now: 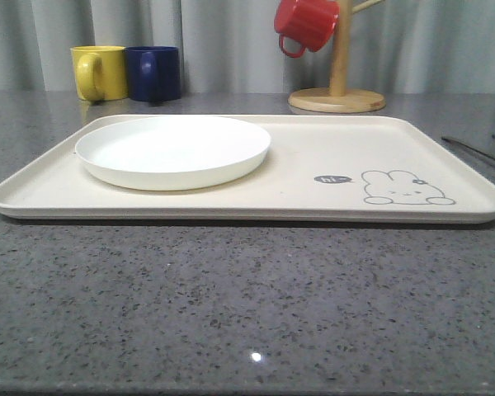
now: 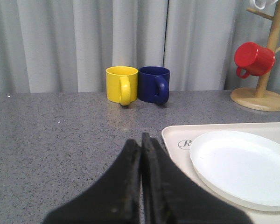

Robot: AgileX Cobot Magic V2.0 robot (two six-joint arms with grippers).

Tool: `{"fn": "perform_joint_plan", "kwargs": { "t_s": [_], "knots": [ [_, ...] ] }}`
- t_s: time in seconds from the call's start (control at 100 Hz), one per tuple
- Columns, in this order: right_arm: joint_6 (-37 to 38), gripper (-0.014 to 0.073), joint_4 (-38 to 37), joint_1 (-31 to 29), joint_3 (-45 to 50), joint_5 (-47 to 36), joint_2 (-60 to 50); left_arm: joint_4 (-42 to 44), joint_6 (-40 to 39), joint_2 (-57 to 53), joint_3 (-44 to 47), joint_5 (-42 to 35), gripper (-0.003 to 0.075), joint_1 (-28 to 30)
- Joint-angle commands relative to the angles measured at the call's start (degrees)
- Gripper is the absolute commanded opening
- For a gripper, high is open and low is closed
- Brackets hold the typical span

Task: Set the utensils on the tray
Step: 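Raise the left gripper away from the plate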

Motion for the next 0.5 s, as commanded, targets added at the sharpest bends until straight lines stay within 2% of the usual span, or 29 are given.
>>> {"fn": "perform_joint_plan", "kwargs": {
  "t_s": [0.0, 0.09, 0.26, 0.49],
  "knots": [
    [-0.5, 0.0339, 0.0, -0.2, -2.2, -2.2, 0.1, -0.3, 0.0, 0.3, -1.5, -4.9, -0.0018, 0.1],
    [-0.5, 0.0397, 0.1, -0.2, -2.2, -2.1, 0.1, -0.3, 0.0, 0.3, -1.5, -4.9, -0.0018, 0.1],
    [-0.5, 0.0395, 0.1, -0.2, -3.2, -1.0, 2.1, -0.3, 0.0, 0.3, -1.5, -4.9, -0.0018, 0.1],
    [-0.6, 0.0395, 0.1, -0.1, -8.6, -1.0, 10.6, -0.3, 0.0, 0.3, -1.5, -4.9, -0.0018, 0.1]
  ]
}}
